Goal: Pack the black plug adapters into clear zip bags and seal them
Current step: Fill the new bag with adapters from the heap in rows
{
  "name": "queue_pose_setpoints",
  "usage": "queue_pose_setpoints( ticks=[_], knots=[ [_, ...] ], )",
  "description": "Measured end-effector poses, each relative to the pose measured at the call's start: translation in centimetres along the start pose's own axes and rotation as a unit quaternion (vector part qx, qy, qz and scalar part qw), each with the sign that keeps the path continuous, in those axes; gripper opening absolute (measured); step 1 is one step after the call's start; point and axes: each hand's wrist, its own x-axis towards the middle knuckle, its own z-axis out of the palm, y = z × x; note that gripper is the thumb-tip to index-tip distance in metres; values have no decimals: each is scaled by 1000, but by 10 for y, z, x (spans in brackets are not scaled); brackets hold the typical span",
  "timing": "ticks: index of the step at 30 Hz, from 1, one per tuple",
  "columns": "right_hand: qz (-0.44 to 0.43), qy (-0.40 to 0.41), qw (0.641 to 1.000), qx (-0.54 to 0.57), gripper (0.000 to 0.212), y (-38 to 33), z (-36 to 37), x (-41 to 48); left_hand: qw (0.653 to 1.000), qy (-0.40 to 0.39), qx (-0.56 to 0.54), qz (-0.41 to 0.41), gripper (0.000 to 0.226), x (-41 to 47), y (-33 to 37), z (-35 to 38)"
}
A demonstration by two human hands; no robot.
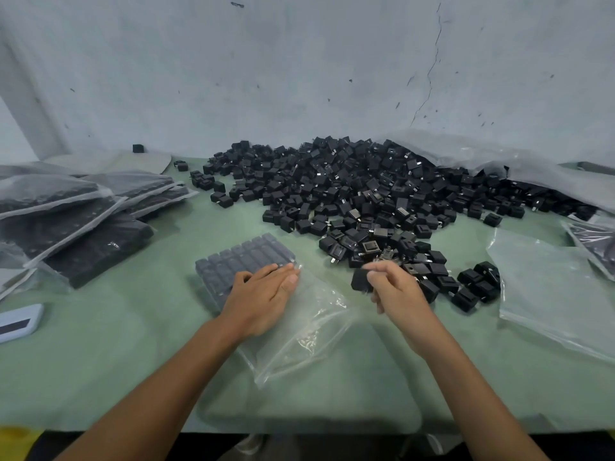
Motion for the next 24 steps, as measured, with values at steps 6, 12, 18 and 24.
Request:
queue_pose_setpoints(
  ticks=[6,12,18,24],
  knots=[
    [81,-62,987,125,20,12,1,-66,1000,-4,-10,-5,72,0,0,-1],
    [134,-162,969,131,15,2,53,-71,1000,-15,-15,-15,63,3,1,-3],
    [134,-84,971,177,12,-6,110,-37,998,-17,-45,-28,68,5,4,-8],
    [-36,32,969,-242,22,0,117,-28,999,-23,-36,-26,63,3,8,-11]
  ],
)
